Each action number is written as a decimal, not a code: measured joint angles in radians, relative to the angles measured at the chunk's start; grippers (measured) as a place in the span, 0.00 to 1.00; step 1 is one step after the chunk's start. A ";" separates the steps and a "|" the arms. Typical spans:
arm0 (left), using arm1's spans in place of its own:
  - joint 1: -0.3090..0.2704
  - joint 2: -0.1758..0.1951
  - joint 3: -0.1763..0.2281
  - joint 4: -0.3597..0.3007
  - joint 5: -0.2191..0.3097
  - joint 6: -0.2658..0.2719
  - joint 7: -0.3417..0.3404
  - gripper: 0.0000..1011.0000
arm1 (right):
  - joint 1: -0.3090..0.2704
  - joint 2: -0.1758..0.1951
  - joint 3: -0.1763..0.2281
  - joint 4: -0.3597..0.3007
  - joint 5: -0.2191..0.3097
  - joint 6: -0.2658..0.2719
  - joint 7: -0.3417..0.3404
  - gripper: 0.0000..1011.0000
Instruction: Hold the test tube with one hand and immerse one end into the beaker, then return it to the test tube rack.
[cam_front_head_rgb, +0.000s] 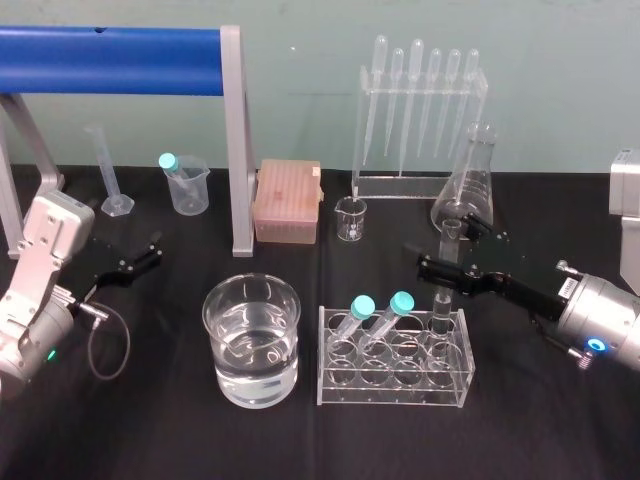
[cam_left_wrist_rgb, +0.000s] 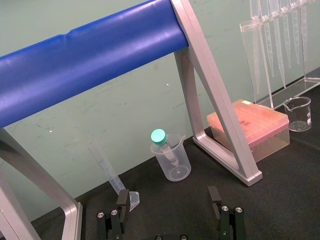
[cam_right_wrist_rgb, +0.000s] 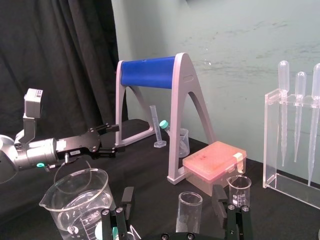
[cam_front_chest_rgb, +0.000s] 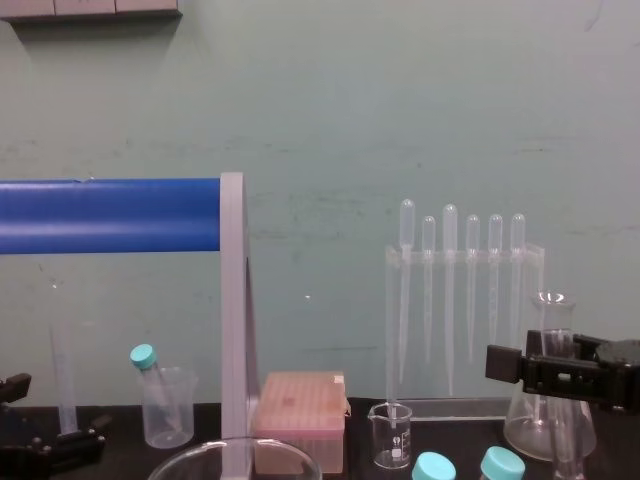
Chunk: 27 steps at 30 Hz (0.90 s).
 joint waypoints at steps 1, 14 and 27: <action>0.000 0.000 0.000 0.000 0.000 0.000 0.000 0.99 | 0.000 0.000 0.000 0.000 0.000 0.000 0.000 0.99; 0.000 0.000 0.000 0.000 0.000 0.000 0.000 0.99 | -0.038 0.005 0.126 -0.133 -0.094 -0.137 -0.169 0.99; 0.000 0.000 0.000 0.000 0.000 0.000 0.000 0.99 | -0.074 -0.017 0.166 -0.144 -0.222 0.067 -0.425 0.99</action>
